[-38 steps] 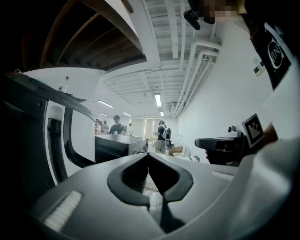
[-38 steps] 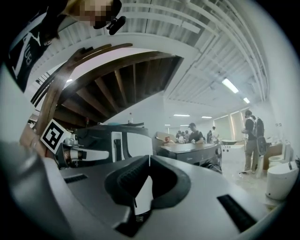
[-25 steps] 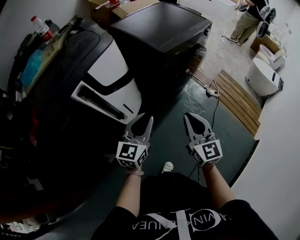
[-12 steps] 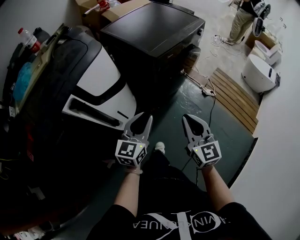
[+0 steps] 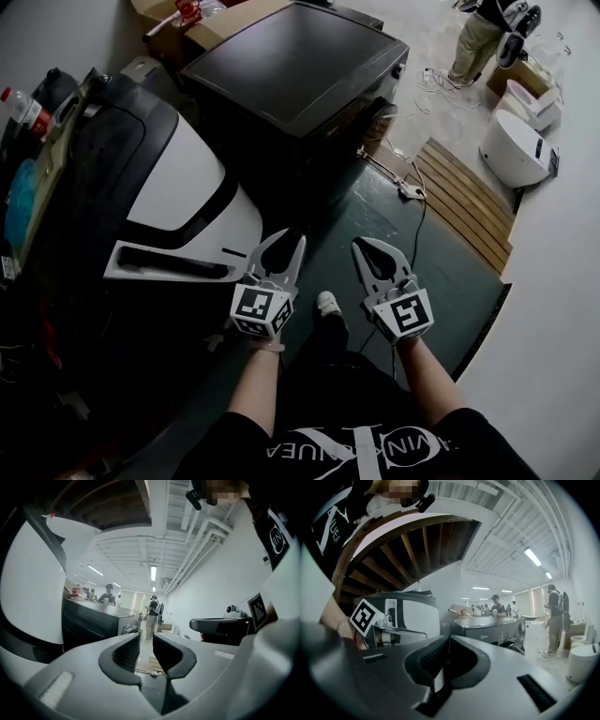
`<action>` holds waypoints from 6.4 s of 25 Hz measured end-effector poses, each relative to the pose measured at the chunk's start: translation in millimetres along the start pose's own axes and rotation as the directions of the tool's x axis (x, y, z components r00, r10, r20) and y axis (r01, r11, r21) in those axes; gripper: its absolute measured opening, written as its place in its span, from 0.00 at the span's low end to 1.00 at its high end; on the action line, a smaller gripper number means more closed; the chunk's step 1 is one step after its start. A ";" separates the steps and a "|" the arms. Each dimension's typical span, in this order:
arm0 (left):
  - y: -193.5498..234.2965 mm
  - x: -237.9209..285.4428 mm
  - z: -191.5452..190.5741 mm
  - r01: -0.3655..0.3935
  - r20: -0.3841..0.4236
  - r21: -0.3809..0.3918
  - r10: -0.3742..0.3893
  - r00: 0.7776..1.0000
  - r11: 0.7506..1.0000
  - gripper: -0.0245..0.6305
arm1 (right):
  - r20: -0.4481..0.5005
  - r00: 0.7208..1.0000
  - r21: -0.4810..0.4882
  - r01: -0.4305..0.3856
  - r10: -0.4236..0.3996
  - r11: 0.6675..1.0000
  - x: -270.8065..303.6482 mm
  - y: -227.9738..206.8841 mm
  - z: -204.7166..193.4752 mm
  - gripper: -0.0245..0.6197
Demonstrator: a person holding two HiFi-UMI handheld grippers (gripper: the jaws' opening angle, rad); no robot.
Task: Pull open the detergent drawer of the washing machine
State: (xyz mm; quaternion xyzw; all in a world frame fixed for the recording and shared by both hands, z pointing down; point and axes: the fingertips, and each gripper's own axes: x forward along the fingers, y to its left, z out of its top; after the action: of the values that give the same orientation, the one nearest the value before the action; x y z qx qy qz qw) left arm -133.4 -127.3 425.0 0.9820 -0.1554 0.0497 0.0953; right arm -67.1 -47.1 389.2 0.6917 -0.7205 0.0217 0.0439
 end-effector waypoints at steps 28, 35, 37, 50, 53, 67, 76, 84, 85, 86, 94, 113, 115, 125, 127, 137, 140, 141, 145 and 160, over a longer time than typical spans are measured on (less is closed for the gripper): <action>50.6 161.0 -28.6 0.009 -0.070 -0.141 -0.019 0.997 0.990 0.16 | -0.073 0.995 0.027 -0.064 0.066 0.998 113.7 -131.2 -32.5 0.06; 51.6 185.6 -39.5 -0.046 -0.011 -0.302 0.045 0.999 0.952 0.17 | -0.073 0.991 0.043 -0.111 0.114 0.993 124.8 -149.9 -45.9 0.06; 52.9 192.6 -42.7 -0.069 0.001 -0.336 0.074 0.997 0.939 0.18 | -0.068 0.988 0.050 -0.139 0.142 0.989 129.1 -155.7 -50.5 0.06; 77.3 235.2 -65.6 -0.269 0.048 -0.443 0.322 0.945 0.855 0.19 | -0.109 0.910 0.053 -0.397 0.401 0.916 158.7 -179.7 -81.0 0.06; 84.5 241.6 -65.6 -0.293 0.084 -0.484 0.377 0.922 0.825 0.20 | -0.108 0.890 0.055 -0.439 0.443 0.897 163.9 -187.1 -91.3 0.06; 107.4 263.5 -60.9 -0.255 0.273 -0.646 0.529 0.803 0.720 0.26 | -0.082 0.841 0.096 -0.527 0.534 0.845 174.5 -214.8 -106.8 0.06; 114.5 263.0 -53.8 -0.165 0.398 -0.714 0.588 0.704 0.681 0.26 | -0.075 0.821 0.105 -0.558 0.566 0.823 178.3 -223.3 -114.1 0.06; 113.7 263.8 -53.7 -0.115 0.413 -0.771 0.630 0.658 0.626 0.24 | -0.065 0.792 0.106 -0.600 0.607 0.793 172.2 -222.1 -115.4 0.06; 111.6 263.6 -53.7 -0.118 0.411 -0.770 0.629 0.660 0.627 0.24 | -0.063 0.790 0.115 -0.601 0.610 0.791 171.6 -222.6 -113.1 0.06; 109.0 263.4 -53.9 -0.120 0.410 -0.769 0.629 0.660 0.628 0.24 | -0.060 0.789 0.125 -0.602 0.611 0.789 171.1 -223.4 -110.4 0.06; 81.8 261.6 -59.9 -0.131 0.385 -0.778 0.631 0.673 0.614 0.24 | -0.050 0.769 0.106 -0.631 0.637 0.769 156.1 -227.9 -104.6 0.06; 23.7 255.2 -72.1 -0.119 0.381 -0.763 0.591 0.710 0.635 0.22 | -0.025 0.767 0.128 -0.634 0.641 0.763 107.7 -214.6 -94.1 0.06; 17.6 254.2 -73.4 -0.120 0.380 -0.763 0.589 0.713 0.636 0.22 | -0.023 0.765 0.116 -0.638 0.644 0.761 102.0 -213.9 -95.1 0.06; -6.0 252.9 -80.5 -0.116 0.374 -0.760 0.575 0.727 0.640 0.22 | -0.024 0.765 0.102 -0.638 0.643 0.763 78.6 -214.6 -100.9 0.06; -8.0 253.1 -80.9 -0.114 0.376 -0.759 0.574 0.727 0.641 0.22 | -0.023 0.768 0.095 -0.635 0.640 0.766 76.0 -216.4 -102.4 0.06; -20.4 251.4 -82.5 -0.108 0.383 -0.753 0.566 0.730 0.649 0.22 | -0.016 0.774 0.082 -0.630 0.633 0.772 61.8 -219.7 -105.6 0.06; -24.2 251.1 -82.7 -0.102 0.390 -0.752 0.565 0.728 0.651 0.22 | -0.019 0.774 0.084 -0.629 0.633 0.772 56.3 -219.9 -108.0 0.06; -24.6 250.8 -82.4 -0.101 0.392 -0.752 0.565 0.726 0.651 0.22 | -0.019 0.774 0.084 -0.630 0.633 0.772 54.6 -219.8 -108.8 0.06; -25.3 250.1 -83.6 -0.104 0.388 -0.753 0.566 0.727 0.650 0.22 | -0.026 0.773 0.089 -0.629 0.634 0.772 48.3 -219.9 -113.3 0.06; -37.4 236.3 -96.2 -0.329 0.239 -0.642 0.589 0.772 0.692 0.07 | -0.013 0.776 0.059 -0.629 0.631 0.775 47.8 -225.2 -99.4 0.06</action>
State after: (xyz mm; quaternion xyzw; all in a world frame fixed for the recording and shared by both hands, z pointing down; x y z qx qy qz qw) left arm 95.5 -142.8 542.6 0.8200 -0.4268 -0.1923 0.3294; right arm 159.3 -94.9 485.9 0.4116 -0.9086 0.0648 0.0279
